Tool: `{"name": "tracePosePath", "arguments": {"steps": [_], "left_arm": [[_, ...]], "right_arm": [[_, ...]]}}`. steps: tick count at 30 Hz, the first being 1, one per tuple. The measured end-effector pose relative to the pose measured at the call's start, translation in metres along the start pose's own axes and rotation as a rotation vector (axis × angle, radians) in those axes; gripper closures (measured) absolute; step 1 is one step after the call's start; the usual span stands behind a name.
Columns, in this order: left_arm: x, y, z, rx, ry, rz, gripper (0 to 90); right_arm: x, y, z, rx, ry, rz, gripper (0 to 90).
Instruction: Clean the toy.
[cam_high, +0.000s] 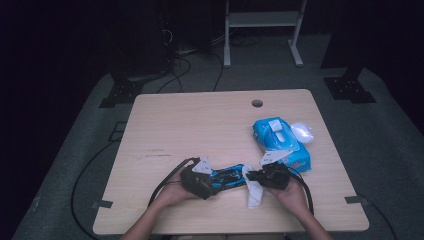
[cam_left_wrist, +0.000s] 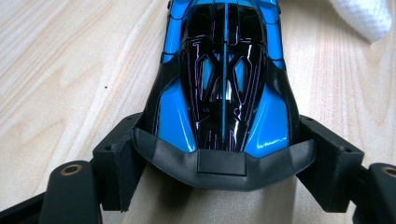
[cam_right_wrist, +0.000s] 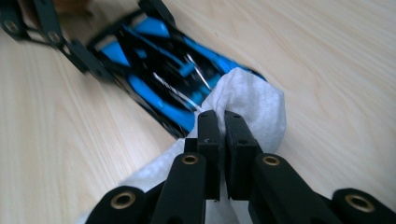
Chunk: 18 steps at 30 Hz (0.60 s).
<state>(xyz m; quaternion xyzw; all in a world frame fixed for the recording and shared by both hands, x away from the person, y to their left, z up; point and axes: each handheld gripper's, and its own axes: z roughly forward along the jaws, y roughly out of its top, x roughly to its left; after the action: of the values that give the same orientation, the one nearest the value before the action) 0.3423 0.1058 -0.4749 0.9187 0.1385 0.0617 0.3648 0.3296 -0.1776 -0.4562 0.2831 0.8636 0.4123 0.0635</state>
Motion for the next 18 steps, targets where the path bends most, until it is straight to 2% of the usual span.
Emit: {"name": "tracePosePath", "arguments": {"steps": [3,5,7,9,10,13,15,17,18], "left_arm": [[0.0,0.0,0.0,0.0,0.0,0.003,24.2],[0.0,0.0,0.0,-0.001,0.0,0.002,24.1],[0.0,0.0,0.0,-0.001,0.0,0.001,24.2],[0.0,0.0,0.0,0.0,0.001,0.002,24.2],[0.0,0.0,0.0,0.0,0.0,0.002,24.2],[0.0,0.0,0.0,0.001,0.001,0.002,24.2],[0.0,0.0,0.0,0.0,0.001,0.002,24.2],[0.0,0.001,0.001,-0.002,0.001,0.0,24.1],[0.0,0.001,0.001,-0.003,0.0,-0.002,24.1]], "right_arm": [[0.006,0.008,0.008,-0.005,0.039,-0.024,85.8],[0.011,0.011,0.011,0.004,0.034,-0.058,85.7],[0.008,0.01,0.01,0.005,0.037,-0.053,85.7],[0.003,0.006,0.005,0.009,0.003,-0.044,85.7],[-0.003,0.003,0.001,0.039,-0.037,-0.029,85.7],[-0.002,0.0,-0.001,0.036,-0.042,-0.021,85.7],[0.0,0.001,0.0,0.032,-0.044,-0.035,85.7],[0.004,0.005,0.002,0.007,0.005,-0.025,85.7],[0.008,0.008,0.005,0.005,0.018,-0.038,85.6]]}}
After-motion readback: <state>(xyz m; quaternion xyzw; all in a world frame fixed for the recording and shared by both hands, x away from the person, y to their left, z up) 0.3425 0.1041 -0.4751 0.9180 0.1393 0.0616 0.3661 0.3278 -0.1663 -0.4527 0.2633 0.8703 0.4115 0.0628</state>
